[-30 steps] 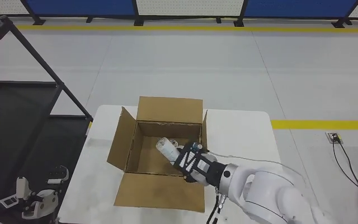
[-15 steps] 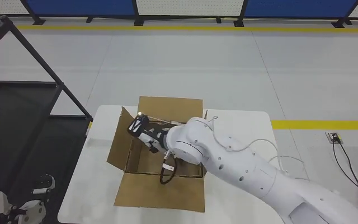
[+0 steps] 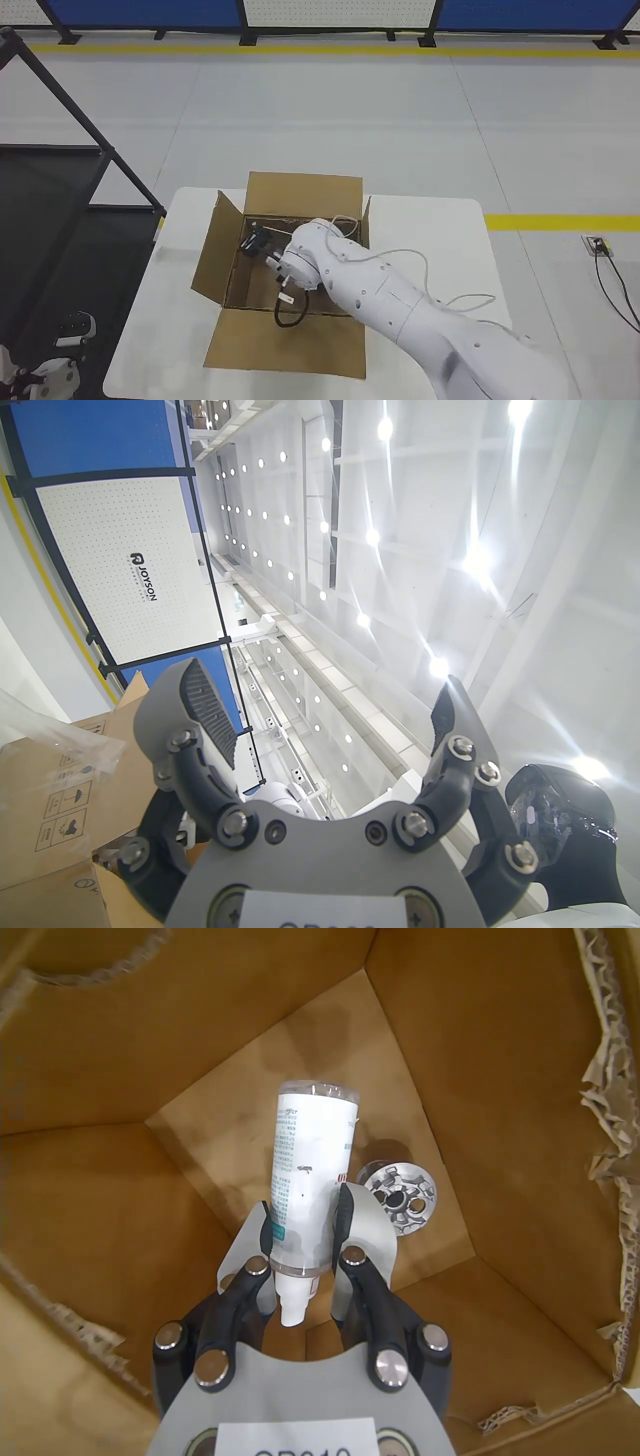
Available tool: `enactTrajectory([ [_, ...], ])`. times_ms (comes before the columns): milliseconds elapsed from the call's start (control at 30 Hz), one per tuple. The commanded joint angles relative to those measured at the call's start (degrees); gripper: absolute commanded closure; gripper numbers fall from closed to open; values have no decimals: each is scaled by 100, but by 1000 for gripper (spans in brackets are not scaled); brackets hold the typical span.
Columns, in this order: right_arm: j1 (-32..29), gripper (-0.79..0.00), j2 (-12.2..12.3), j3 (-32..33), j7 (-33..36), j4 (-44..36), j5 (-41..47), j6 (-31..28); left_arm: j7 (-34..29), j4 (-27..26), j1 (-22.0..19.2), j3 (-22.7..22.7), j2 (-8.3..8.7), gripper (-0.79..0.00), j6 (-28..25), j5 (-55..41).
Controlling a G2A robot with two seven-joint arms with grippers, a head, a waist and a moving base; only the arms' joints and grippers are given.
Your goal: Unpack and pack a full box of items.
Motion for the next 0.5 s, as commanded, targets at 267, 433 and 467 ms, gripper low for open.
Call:
enactTrajectory([
  [267,4,-440,-640,34,-341,1279,-7,-802,0,0,0,0,0,-785,0,0],
  [433,45,-462,-823,88,-449,1593,-43,-973,0,0,0,0,0,-785,0,0],
  [467,53,-449,-849,107,-495,1637,-38,-1011,0,0,0,0,0,-785,0,0],
])
